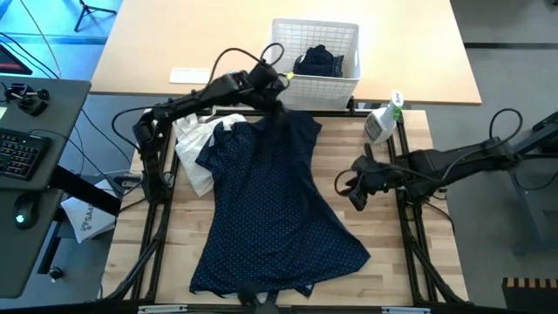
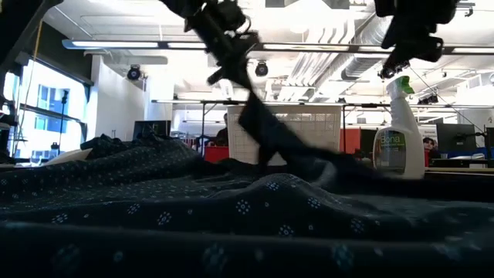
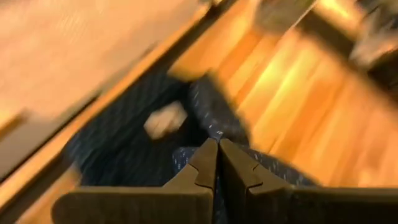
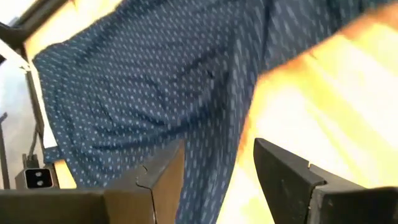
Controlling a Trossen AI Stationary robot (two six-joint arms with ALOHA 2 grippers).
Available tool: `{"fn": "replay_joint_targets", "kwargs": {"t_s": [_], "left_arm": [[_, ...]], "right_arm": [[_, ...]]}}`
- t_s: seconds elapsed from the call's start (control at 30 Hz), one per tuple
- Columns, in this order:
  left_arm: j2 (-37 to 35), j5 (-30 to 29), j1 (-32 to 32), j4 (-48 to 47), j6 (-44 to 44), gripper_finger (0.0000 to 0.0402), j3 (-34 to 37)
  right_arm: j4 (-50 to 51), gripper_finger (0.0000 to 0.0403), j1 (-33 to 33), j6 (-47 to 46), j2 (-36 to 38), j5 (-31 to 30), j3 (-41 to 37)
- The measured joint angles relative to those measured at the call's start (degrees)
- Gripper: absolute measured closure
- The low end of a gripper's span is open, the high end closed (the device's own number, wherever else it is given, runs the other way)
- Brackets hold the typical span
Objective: Fold Laundry from Bin
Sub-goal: Fold the blue polo shirt
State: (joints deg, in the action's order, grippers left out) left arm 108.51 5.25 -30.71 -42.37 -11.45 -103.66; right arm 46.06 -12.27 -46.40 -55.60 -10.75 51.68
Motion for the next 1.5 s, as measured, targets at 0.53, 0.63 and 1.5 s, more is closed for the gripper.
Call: {"fn": "replay_joint_targets", "kwargs": {"t_s": [0.53,0.63,1.5], "left_arm": [[0.1,-4.1,-4.9,-17.1,10.5,0.0401,0.0],[0.1,-4.1,-4.9,-17.0,13.0,0.0401,0.0],[0.2,7.0,-2.4,-5.4,19.8,0.0401,0.0]], "right_arm": [[2.8,0.0214,-19.1,-37.0,-12.9,5.1,0.0],[5.2,0.0214,-23.0,-47.2,-18.2,7.3,0.0],[-15.9,0.04,-34.3,-59.0,-34.5,8.6,0.0]]}}
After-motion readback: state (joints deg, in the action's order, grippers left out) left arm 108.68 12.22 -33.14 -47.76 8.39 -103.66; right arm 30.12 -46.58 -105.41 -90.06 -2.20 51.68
